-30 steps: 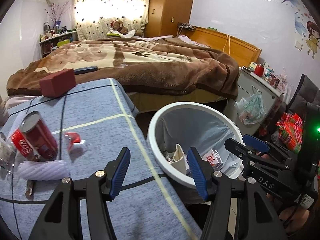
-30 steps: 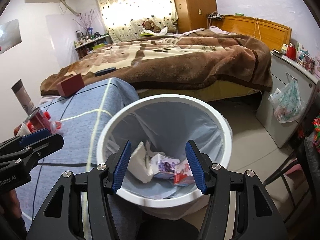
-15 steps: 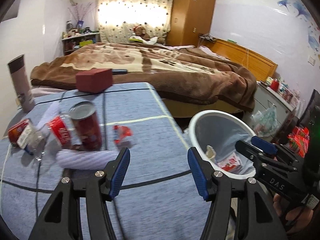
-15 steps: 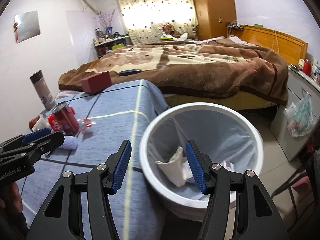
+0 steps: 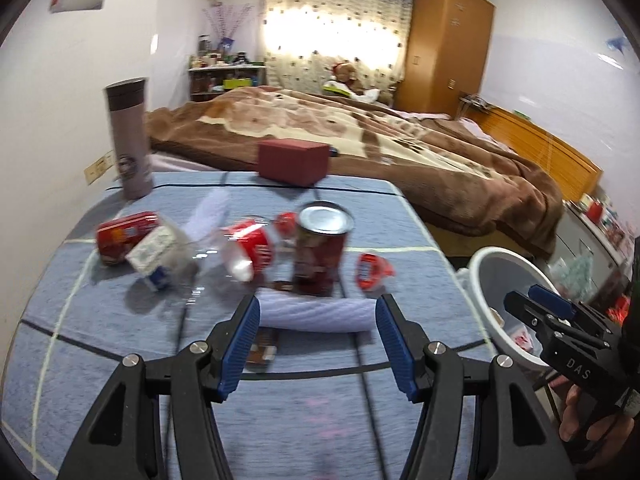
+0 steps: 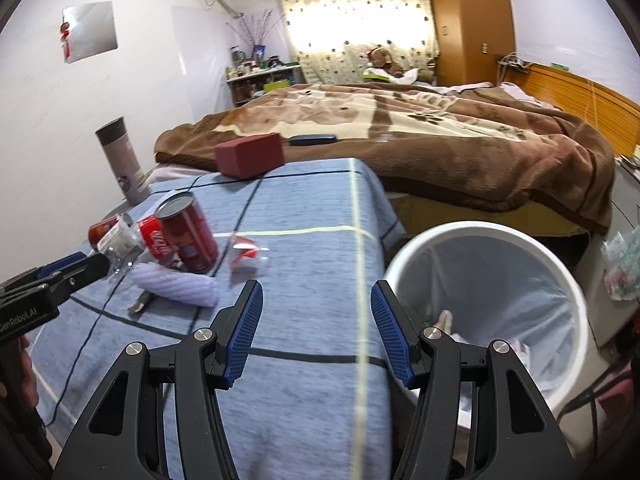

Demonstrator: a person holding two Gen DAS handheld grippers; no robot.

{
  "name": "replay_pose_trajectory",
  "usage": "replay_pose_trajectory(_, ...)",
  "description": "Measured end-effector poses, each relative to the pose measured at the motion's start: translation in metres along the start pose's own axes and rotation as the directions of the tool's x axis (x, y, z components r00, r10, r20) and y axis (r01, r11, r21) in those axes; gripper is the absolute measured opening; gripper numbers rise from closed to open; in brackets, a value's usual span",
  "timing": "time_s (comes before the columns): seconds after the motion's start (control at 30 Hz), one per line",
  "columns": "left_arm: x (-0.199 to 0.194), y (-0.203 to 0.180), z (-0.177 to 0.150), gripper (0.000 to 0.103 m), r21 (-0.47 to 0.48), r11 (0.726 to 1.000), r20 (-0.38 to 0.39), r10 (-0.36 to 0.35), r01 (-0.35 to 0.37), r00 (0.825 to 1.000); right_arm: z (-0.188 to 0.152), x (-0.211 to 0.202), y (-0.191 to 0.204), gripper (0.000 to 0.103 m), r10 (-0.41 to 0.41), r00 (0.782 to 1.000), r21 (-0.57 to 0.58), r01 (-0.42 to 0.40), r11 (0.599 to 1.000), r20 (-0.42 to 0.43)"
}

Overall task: Collect trash
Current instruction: 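Move both open tools back over the table, then grasp the silver-lidded tin can with the right tool while the left tool grasps the white yogurt cup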

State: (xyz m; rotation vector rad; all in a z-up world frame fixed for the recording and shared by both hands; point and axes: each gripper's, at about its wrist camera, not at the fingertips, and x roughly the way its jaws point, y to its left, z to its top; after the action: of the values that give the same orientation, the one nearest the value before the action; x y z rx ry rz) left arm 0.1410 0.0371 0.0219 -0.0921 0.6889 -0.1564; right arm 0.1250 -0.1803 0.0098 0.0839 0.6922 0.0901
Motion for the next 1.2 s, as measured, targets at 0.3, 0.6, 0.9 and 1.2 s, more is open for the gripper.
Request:
replay_pose_trajectory(0.3, -0.006, 0.059, 0.006, 0.064, -0.059, 0.994, 0.013, 0.09, -0.089, 0.996, 0.013, 0.017, 0.041, 0.058, 0.089, 0.996, -0.058, -0.09, 0.994, -0.013)
replay_pose_trajectory(0.6, 0.011, 0.106, 0.014, 0.066, -0.07, 0.987, -0.013, 0.144, -0.145, 0.989, 0.025, 0.045, 0.076, 0.058, 0.17, 0.984, -0.11, -0.175, 0.978, -0.053)
replay_pose_trajectory(0.9, 0.045, 0.139, 0.025, 0.066, -0.08, 0.987, -0.065, 0.133, -0.138, 0.989, 0.028, 0.072, 0.098, 0.058, 0.207, 0.975, -0.143, -0.216, 0.966, -0.077)
replay_pose_trajectory(1.2, 0.076, 0.148, 0.033, 0.066, -0.028, 0.995, -0.101, 0.094, -0.098, 0.99, 0.036, 0.097, 0.105, 0.058, 0.192, 0.976, -0.139, -0.205, 0.969, -0.104)
